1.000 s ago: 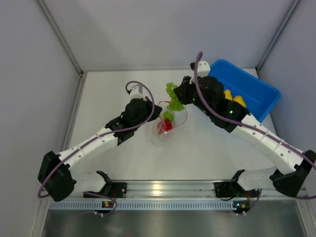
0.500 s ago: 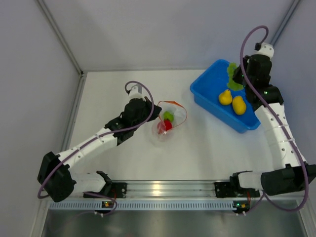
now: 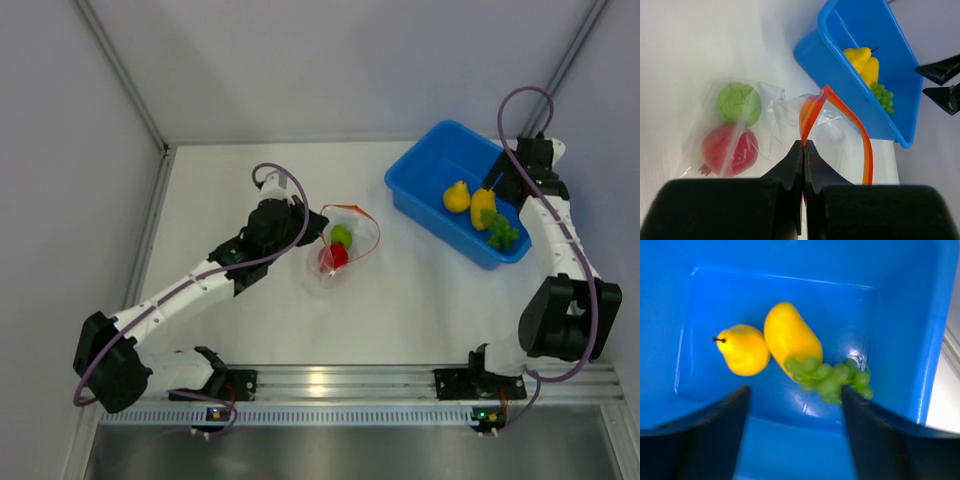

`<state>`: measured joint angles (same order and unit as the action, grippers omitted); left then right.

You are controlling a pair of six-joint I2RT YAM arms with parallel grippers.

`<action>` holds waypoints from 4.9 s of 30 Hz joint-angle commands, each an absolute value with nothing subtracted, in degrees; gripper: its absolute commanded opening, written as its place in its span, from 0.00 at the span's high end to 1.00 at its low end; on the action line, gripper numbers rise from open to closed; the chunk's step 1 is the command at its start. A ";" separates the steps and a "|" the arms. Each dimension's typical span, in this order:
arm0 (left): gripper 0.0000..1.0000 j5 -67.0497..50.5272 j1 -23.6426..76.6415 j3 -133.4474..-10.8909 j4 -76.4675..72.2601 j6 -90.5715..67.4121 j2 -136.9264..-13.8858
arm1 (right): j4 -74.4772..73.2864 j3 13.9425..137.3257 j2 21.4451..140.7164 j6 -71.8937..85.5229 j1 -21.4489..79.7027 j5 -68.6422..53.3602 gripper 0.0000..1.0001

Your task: Open the zip-top bag and remove the fake food

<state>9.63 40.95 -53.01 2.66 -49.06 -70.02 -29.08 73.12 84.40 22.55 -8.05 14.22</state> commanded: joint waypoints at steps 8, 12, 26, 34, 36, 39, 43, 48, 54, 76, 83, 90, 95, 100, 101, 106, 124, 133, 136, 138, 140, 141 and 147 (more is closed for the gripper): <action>1.00 8.44 40.69 -53.96 0.97 -47.37 -67.76 | -16.56 66.11 72.00 24.50 -5.62 -5.24 0.01; 1.00 8.52 40.69 -54.58 0.97 -47.46 -67.85 | -13.87 64.06 70.93 29.26 -3.88 -21.18 0.04; 1.00 8.09 40.78 -55.63 0.97 -49.48 -69.26 | -24.26 74.79 72.32 33.48 36.02 3.77 0.40; 1.00 7.73 40.78 -54.84 0.62 -51.76 -69.35 | -20.92 74.88 80.50 38.23 49.21 15.47 0.52; 1.00 8.26 40.78 -54.58 0.62 -52.03 -69.26 | -20.92 74.19 83.14 40.16 50.35 17.22 0.56; 1.00 8.96 40.78 -54.06 0.62 -52.47 -69.26 | -18.73 71.02 85.07 42.53 51.59 18.54 0.59; 1.00 8.79 40.78 -53.26 -1.67 -53.08 -69.00 | -17.22 69.61 88.49 44.03 52.47 20.56 0.60; 1.00 8.79 40.78 -53.26 -1.76 -53.09 -69.35 | -16.26 69.87 91.84 44.73 52.38 22.50 0.59; 1.00 9.14 40.78 -53.09 -1.76 -52.74 -69.17 | -14.50 69.87 96.67 46.32 52.21 21.97 0.47; 1.00 10.90 40.78 -50.89 -1.67 -50.63 -68.20 | -14.85 69.79 107.49 46.58 51.07 20.74 0.24; 1.00 11.34 40.69 -50.45 -1.67 -50.27 -68.29 | -15.29 70.31 109.77 45.70 50.71 19.51 0.16; 1.00 11.34 40.52 -50.01 -1.67 -50.27 -68.73 | -13.63 68.47 108.20 45.53 50.63 19.77 0.25; 1.00 11.51 40.43 -49.92 -1.67 -50.19 -68.82 | -13.27 67.85 105.39 44.65 50.62 20.65 0.40; 1.00 11.34 40.34 -49.75 -1.67 -50.27 -69.26 | -13.71 67.41 100.90 43.51 50.89 21.79 0.43; 1.00 11.34 40.34 -49.66 -1.67 -50.27 -69.26 | -14.41 67.59 100.29 43.24 50.89 21.88 0.43; 1.00 10.81 40.34 -49.66 -1.67 -50.45 -69.61 | -15.38 68.11 95.98 41.75 51.33 22.85 0.44; 1.00 10.54 40.34 -49.75 -1.67 -50.54 -68.82 | -21.09 70.32 88.77 32.17 51.50 24.96 0.52; 1.00 11.43 40.25 -49.22 -1.58 -49.48 -68.64 | -19.34 62.93 84.99 31.64 50.46 26.80 0.58; 1.00 11.34 40.25 -49.04 -1.58 -49.57 -68.91 | -19.51 61.88 83.50 32.69 49.05 26.98 0.59; 1.00 11.25 40.25 -49.30 -1.58 -49.40 -69.17 | -19.34 61.88 82.88 31.56 48.61 26.37 0.59; 1.00 11.51 40.25 -49.39 -1.58 -49.22 -69.52 | -17.50 61.70 82.44 28.67 48.69 23.39 0.61; 1.00 11.34 40.25 -49.57 -1.58 -49.13 -69.61 | -16.36 61.09 82.18 27.52 48.60 19.99 0.64; 1.00 9.32 40.25 -50.45 -1.67 -48.78 -70.66 | -8.44 59.32 80.15 19.44 49.39 8.98 0.67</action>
